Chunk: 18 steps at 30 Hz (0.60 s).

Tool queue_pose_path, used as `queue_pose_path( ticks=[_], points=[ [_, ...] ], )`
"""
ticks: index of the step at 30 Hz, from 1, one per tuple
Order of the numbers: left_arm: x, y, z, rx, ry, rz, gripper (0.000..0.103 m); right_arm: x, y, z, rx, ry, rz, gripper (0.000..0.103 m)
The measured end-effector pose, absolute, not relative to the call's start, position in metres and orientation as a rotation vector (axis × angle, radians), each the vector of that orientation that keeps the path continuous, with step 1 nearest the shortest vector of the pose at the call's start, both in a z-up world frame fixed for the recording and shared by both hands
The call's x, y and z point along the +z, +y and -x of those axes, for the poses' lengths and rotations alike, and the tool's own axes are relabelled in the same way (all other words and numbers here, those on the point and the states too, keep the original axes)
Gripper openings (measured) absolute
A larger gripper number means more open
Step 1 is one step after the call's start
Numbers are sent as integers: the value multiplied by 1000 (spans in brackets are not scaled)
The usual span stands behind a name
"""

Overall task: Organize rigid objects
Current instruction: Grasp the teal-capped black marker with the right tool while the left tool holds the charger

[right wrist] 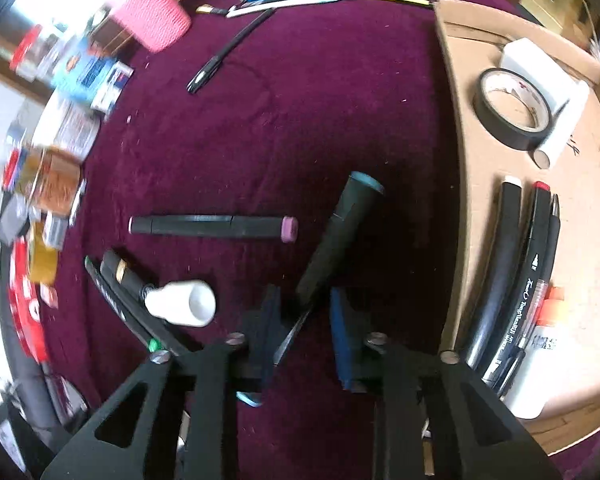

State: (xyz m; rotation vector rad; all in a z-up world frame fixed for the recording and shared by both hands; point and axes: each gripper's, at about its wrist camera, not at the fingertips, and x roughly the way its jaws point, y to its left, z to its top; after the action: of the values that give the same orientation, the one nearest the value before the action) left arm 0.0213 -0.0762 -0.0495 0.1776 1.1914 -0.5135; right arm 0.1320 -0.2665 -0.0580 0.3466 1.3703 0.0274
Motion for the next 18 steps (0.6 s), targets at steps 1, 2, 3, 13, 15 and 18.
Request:
queue_pose_path(
  ticks=[1,2,3,13,15,18],
  points=[
    [-50,-75,-22,-515,1194,-167,55,-57,-265,-129,38,1373,-337,15],
    [-50,-74,-20,-515,1198,-161,55,-56,-263,-127,56,1377,-331,14],
    [-51,-74,-20,-515,1201,-152,55,-55,-260,-120,80,1382,-330,14],
    [-52,-79,-19,-507,1182,-188,53,-45,-229,-46,214,1387,-197,14],
    [-54,-81,-22,-506,1175,-209,53,-51,-227,-41,219,1409,-172,14],
    [-55,-83,-20,-500,1167,-226,53,-54,-223,-34,214,1404,-131,14]
  ],
)
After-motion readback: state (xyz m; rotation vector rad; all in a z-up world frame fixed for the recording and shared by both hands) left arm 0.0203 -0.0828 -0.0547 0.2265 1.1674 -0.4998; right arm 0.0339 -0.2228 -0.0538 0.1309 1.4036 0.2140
